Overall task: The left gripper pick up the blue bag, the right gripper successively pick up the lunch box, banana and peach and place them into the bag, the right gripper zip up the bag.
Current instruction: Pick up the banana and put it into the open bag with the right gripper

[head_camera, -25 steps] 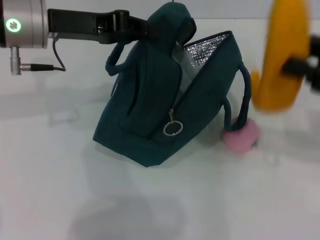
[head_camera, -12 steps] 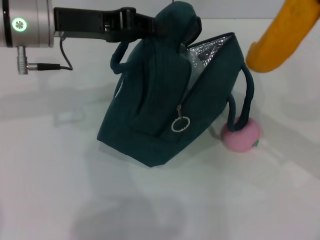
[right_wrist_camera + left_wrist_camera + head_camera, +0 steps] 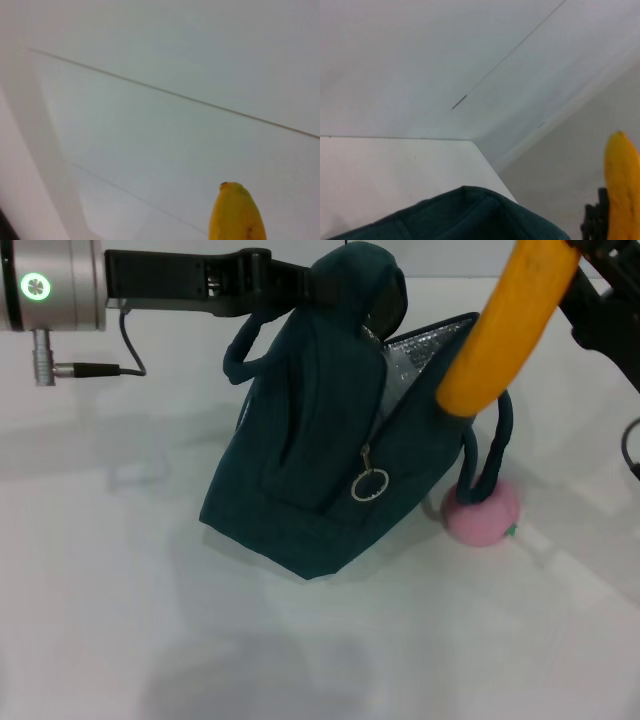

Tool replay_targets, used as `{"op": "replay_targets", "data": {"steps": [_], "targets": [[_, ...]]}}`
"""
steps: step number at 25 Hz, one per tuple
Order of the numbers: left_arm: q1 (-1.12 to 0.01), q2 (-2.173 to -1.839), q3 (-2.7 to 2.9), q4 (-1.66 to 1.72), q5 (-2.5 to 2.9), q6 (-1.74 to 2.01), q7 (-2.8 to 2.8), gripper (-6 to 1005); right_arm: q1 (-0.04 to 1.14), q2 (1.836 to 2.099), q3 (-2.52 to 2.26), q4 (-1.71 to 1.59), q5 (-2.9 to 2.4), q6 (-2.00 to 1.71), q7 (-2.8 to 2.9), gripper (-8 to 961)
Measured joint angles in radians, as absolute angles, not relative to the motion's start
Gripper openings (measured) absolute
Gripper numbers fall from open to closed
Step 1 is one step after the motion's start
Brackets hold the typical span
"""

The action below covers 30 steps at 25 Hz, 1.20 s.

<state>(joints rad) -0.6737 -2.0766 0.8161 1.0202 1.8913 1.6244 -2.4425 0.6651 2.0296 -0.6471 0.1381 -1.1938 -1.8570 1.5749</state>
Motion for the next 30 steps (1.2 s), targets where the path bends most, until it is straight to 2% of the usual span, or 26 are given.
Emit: {"op": "replay_targets", "data": {"steps": [13,30], "targets": [[-0.679,-2.081,0.841,1.020,1.891,1.622,-2.418,59,0.800,2.029,-0.595,0.190,-1.212,-1.729,1.690,459],[-0.695,-2.079,0.841,1.020,1.891,1.615,-2.406,59,0.759,2.029,-0.596,0.197,-1.385,-1.516,1.626,466]]}}
